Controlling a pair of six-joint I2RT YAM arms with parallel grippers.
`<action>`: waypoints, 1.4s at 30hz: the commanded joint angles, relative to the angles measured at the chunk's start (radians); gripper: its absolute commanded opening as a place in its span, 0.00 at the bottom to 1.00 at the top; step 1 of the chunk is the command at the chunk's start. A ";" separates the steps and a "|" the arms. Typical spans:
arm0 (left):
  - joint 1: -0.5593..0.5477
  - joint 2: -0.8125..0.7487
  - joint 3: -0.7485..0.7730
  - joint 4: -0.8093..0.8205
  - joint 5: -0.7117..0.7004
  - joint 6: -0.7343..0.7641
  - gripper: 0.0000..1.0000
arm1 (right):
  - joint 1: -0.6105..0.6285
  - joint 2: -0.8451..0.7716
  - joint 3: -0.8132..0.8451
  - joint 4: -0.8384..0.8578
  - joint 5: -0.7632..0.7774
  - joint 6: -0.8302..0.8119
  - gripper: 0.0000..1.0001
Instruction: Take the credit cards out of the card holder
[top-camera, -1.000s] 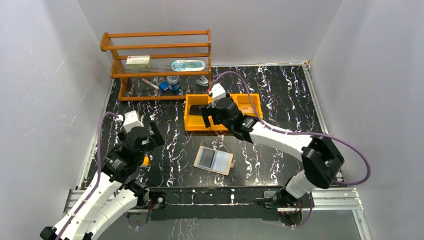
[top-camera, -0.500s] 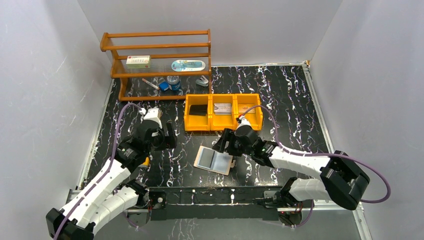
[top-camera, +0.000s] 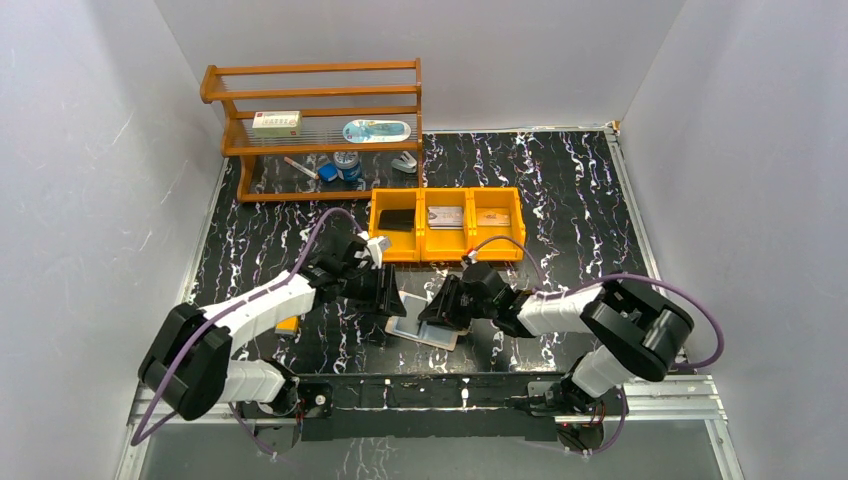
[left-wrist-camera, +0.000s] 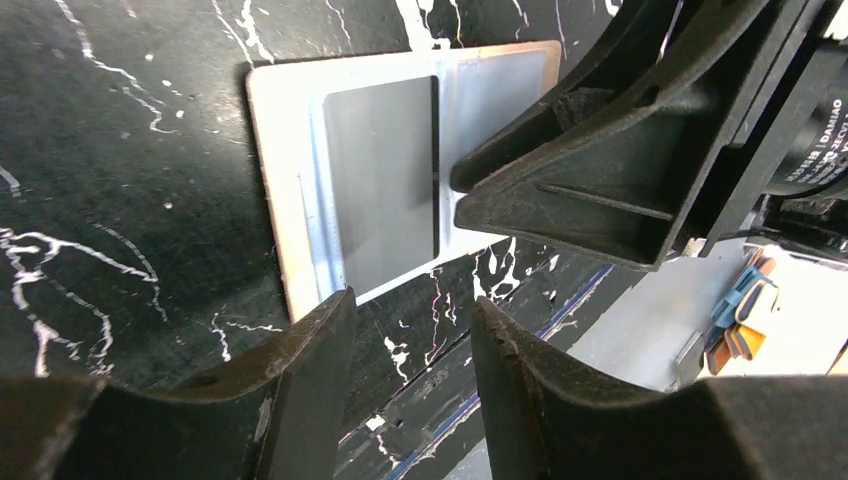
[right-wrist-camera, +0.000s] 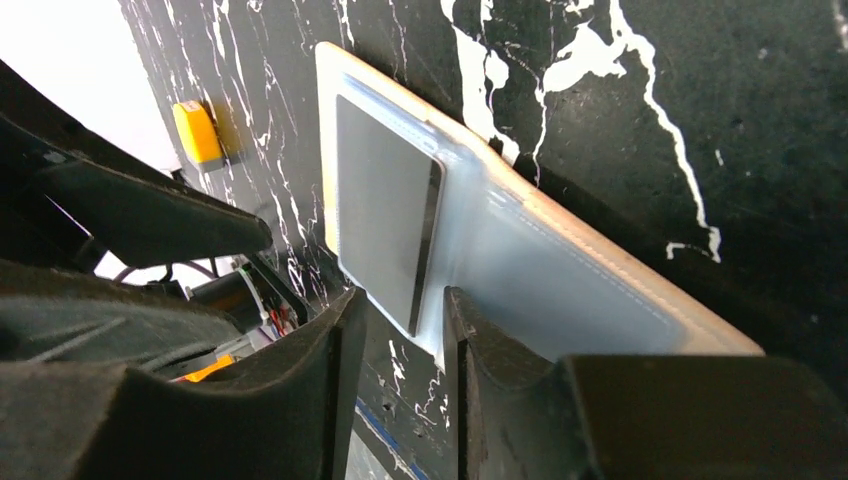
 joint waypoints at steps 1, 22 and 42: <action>-0.036 0.045 0.036 0.024 0.022 0.003 0.44 | 0.001 0.055 0.030 0.106 -0.031 0.027 0.41; -0.081 0.061 0.047 0.013 -0.183 0.027 0.35 | 0.001 -0.017 0.076 -0.040 0.042 -0.035 0.34; -0.090 0.143 -0.081 0.084 -0.092 -0.020 0.24 | 0.012 0.071 0.072 0.007 0.011 0.046 0.33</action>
